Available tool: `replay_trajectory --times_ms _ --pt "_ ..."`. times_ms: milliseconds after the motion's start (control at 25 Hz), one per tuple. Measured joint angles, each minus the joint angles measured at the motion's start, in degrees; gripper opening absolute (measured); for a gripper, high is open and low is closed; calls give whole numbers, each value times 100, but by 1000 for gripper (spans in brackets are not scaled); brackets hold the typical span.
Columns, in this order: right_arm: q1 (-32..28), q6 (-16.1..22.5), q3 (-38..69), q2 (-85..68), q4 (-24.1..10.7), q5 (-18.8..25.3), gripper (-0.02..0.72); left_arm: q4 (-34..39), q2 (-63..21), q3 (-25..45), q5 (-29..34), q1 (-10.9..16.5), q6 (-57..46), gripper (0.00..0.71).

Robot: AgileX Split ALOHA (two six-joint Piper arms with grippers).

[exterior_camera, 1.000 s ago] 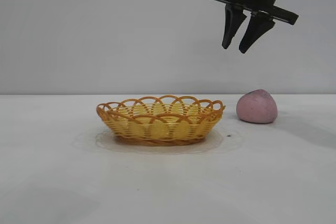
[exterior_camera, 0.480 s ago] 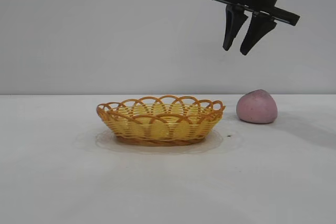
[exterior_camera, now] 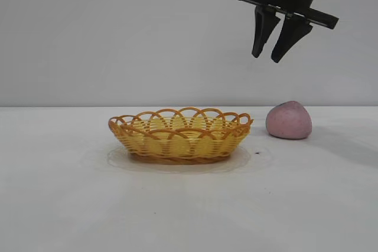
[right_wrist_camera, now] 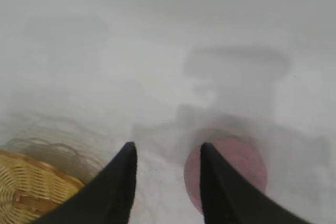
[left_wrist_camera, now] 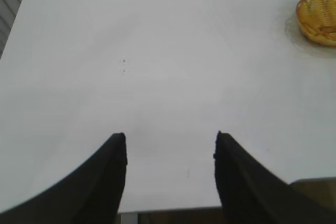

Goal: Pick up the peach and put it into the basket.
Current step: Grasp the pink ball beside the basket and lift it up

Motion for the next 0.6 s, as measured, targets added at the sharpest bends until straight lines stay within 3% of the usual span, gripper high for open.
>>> replay_trajectory --times_ms 360,560,600 --pt "0 139 -9 250 -706 344 247 0 0 9 -35 0 13 384" --pt "0 152 -22 735 -825 342 247 0 0 13 -45 13 13 384" --pt "11 152 -34 764 -825 307 130 0 0 13 -45 69 13 384"
